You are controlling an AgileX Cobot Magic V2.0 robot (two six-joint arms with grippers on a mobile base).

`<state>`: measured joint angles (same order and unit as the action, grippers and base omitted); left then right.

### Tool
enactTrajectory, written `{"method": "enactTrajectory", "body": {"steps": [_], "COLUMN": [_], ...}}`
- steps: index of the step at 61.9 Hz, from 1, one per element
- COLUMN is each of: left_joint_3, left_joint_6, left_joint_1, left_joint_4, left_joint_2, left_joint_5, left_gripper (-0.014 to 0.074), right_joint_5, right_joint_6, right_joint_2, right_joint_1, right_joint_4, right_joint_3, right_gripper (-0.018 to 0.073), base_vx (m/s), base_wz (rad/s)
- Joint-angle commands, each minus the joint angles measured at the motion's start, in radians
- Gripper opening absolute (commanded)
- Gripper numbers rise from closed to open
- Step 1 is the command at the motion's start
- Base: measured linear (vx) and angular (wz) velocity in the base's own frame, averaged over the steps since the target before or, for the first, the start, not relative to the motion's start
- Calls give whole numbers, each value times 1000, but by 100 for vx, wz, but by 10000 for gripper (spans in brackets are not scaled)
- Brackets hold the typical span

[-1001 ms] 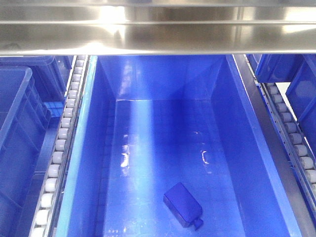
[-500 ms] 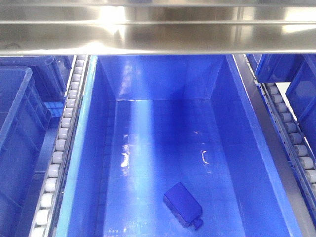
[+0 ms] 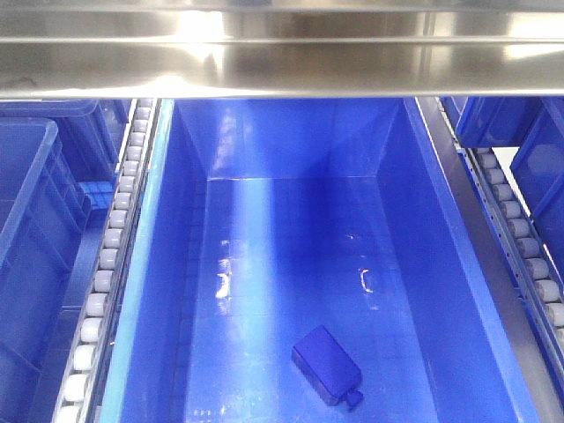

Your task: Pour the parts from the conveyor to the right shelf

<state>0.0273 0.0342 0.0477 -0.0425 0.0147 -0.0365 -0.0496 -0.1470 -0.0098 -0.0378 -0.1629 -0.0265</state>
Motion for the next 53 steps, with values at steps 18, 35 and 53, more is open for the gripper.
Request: {"method": "enactTrajectory", "body": {"steps": [18,35,53], "left_joint_3": [31,31,31], "left_joint_6": [-9,-9,-9], "left_joint_1": [8,8,8], "left_joint_4": [-3,-3,-3], "left_joint_2": [12,12,12], "left_joint_5": [76,76,76], "left_gripper": [-6,-6,-6], "right_joint_5": [80,80,80], "right_joint_6": [-2,-2,-2], "right_joint_2": [-19,-19,-19], "right_joint_1": [0,0,0], "right_joint_4": [-5,-5,-5], "right_joint_3": [-22,-22,-22], "right_gripper": [-9,-9,-9], "base_vx": [0,0,0], "base_wz": [0,0,0]}}
